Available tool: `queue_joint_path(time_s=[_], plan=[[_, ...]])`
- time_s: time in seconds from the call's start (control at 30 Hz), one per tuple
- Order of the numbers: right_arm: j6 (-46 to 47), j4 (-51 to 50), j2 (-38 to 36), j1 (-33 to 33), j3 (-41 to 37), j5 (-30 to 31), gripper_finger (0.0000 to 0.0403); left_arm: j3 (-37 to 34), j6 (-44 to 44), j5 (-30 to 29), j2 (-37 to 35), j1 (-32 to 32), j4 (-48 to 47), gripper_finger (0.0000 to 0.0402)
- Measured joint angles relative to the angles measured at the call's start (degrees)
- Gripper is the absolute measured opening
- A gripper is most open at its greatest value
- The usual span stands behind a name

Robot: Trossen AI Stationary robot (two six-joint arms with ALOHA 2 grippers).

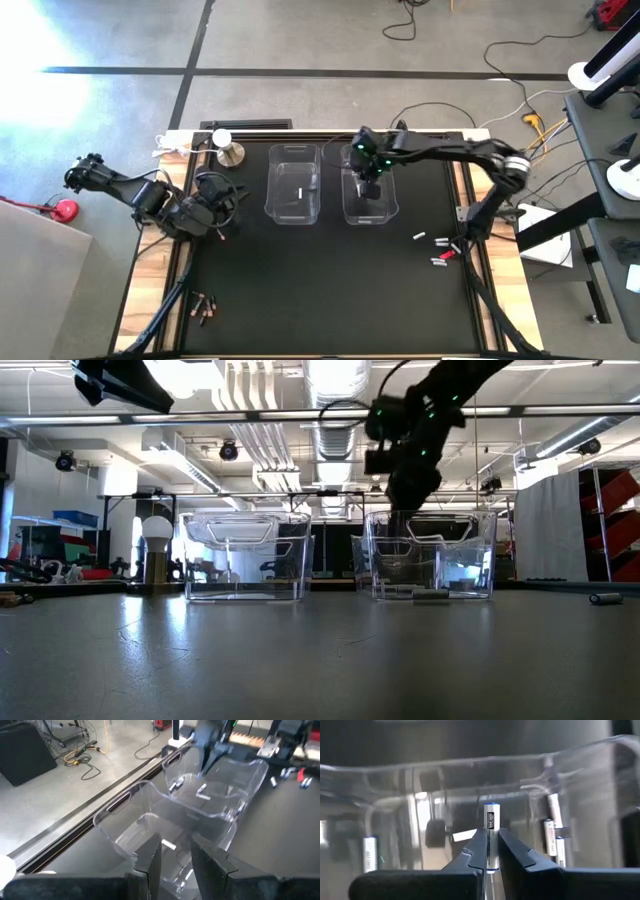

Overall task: Sort batteries
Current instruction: Put the white battery into the right transparent bin

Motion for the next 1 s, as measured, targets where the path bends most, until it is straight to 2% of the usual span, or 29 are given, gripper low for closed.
queue_joint_path(time_s=[0.2,0.33,0.83,1.0], plan=[[-5.4,-9.0,10.2,-0.8,7.4,0.1,0.0021,3.6,0.3,0.0,0.0,0.0,-0.3,0.0087],[-5.8,-11.7,13.8,-0.6,9.8,0.0,0.0022,5.3,0.9,0.0,0.0,0.0,-2.9,0.0087],[-6.0,-11.4,17.8,-0.4,10.0,0.1,0.0023,5.6,1.2,0.0,-0.1,0.0,-5.9,0.0087],[-6.0,-11.3,17.8,-0.4,10.0,0.1,0.0048,5.6,1.6,0.0,-0.1,0.0,-5.9,0.0087]])
